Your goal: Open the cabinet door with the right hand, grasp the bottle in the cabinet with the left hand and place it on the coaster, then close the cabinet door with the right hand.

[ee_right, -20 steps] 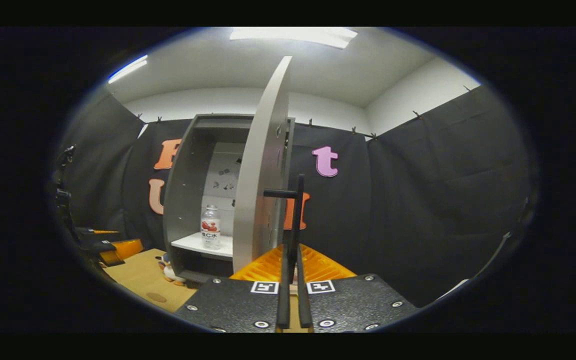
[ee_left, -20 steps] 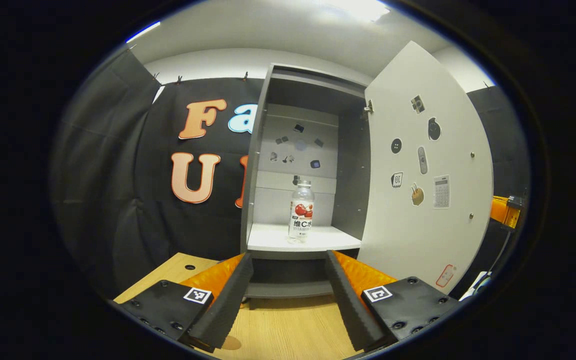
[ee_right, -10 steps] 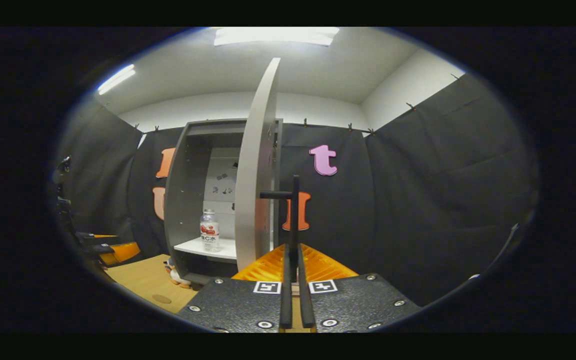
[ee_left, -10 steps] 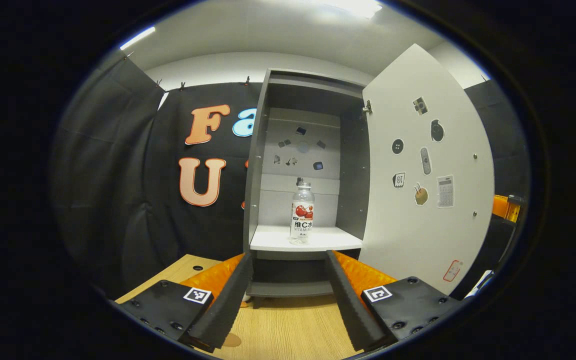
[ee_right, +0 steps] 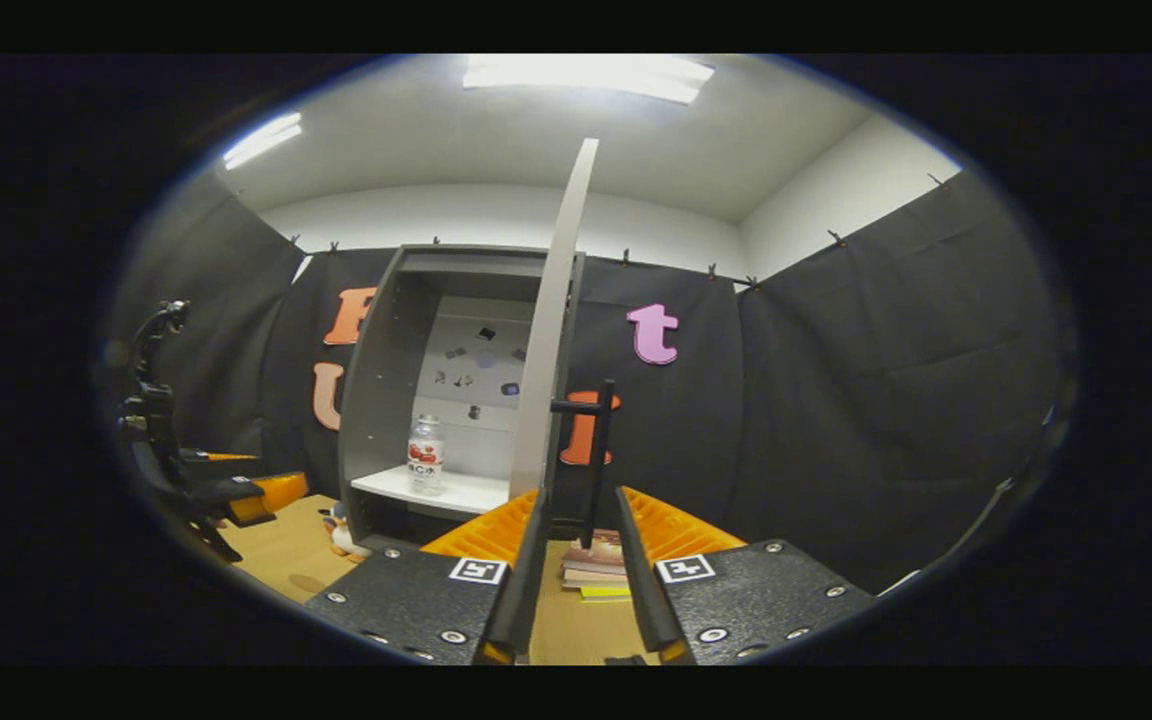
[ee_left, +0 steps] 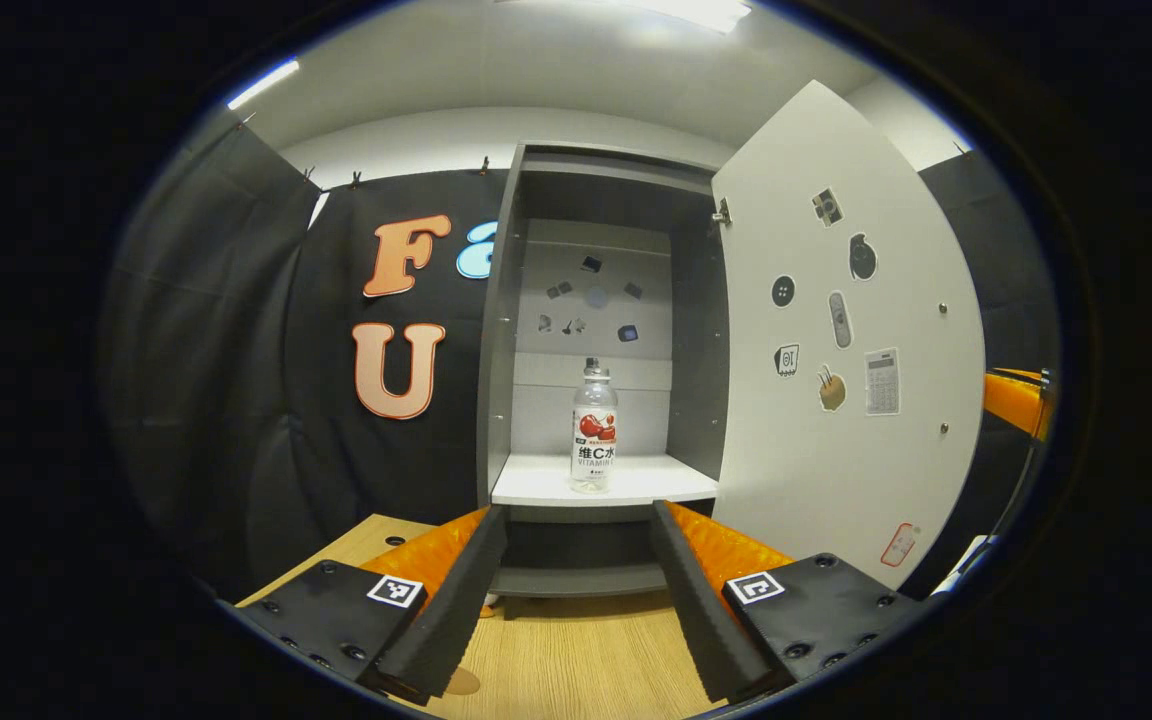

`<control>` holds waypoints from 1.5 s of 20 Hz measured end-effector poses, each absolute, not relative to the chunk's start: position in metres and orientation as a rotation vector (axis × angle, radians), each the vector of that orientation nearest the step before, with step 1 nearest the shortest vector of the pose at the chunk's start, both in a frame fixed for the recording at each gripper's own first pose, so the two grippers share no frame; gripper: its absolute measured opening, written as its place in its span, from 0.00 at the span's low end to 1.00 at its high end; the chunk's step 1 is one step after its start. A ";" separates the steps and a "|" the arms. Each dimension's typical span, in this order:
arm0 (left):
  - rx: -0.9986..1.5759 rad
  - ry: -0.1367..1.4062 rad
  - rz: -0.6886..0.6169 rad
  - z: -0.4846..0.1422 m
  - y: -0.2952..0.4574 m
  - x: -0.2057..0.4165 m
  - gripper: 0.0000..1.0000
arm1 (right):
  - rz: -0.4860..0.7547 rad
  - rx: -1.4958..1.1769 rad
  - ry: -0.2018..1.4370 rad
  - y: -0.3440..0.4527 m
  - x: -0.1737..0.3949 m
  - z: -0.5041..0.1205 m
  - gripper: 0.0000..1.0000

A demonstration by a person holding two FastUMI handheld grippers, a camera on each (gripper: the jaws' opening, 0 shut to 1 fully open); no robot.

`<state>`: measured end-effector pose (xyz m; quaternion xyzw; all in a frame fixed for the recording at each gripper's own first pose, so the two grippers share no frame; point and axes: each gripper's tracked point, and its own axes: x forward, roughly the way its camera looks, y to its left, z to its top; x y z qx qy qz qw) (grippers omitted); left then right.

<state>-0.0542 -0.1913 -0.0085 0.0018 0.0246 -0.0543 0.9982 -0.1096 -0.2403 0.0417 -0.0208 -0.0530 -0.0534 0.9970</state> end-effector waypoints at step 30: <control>-0.019 -0.072 -0.435 -0.001 -0.218 0.174 0.95 | -0.124 -0.008 -0.029 -0.070 0.058 -0.002 0.92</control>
